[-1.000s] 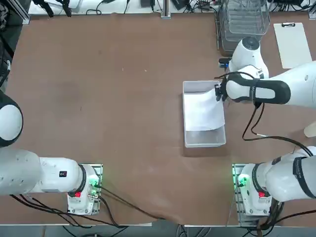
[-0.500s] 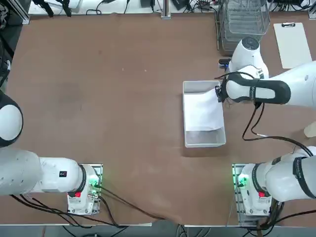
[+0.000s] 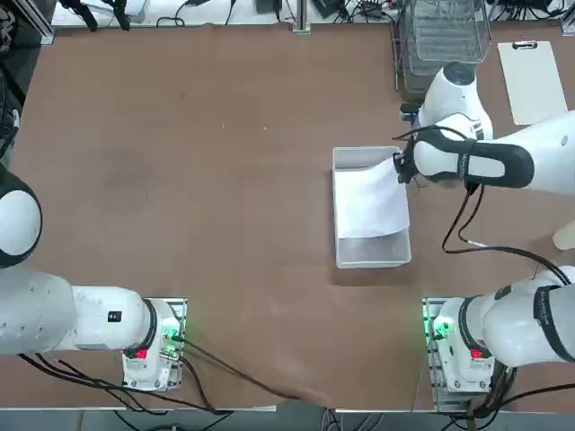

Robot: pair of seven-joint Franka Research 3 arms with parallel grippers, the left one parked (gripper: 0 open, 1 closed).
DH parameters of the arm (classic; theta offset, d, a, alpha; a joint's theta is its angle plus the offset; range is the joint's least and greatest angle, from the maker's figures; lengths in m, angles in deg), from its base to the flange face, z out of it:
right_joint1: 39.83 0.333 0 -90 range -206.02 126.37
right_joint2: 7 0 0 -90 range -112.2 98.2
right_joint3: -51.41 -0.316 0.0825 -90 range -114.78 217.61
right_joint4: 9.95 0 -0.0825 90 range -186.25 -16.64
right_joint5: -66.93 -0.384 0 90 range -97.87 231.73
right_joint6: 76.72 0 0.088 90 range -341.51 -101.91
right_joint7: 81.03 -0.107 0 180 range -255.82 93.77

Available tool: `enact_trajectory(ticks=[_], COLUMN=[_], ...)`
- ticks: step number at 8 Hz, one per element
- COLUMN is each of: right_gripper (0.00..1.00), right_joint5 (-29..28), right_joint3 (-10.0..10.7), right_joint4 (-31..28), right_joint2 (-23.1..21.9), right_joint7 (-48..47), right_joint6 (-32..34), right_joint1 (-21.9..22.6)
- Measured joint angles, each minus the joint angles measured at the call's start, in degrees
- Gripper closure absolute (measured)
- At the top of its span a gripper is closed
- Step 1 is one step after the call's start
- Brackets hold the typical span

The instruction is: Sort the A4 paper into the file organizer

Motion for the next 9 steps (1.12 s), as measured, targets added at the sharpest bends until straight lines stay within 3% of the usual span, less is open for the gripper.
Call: enact_trajectory(ticks=[2, 6, 9], right_gripper=[0.99, 0.99, 0.99], right_joint5=[0.00, -0.02, -0.02], right_joint3=[0.32, 1.09, 4.35], right_joint4=[1.31, 12.65, 21.70], right_joint2=[-1.30, -3.23, -3.71], right_joint7=[0.00, -0.06, -0.04], right_joint6=[0.84, 14.29, 23.02], right_joint1=[0.00, -0.04, -0.22])
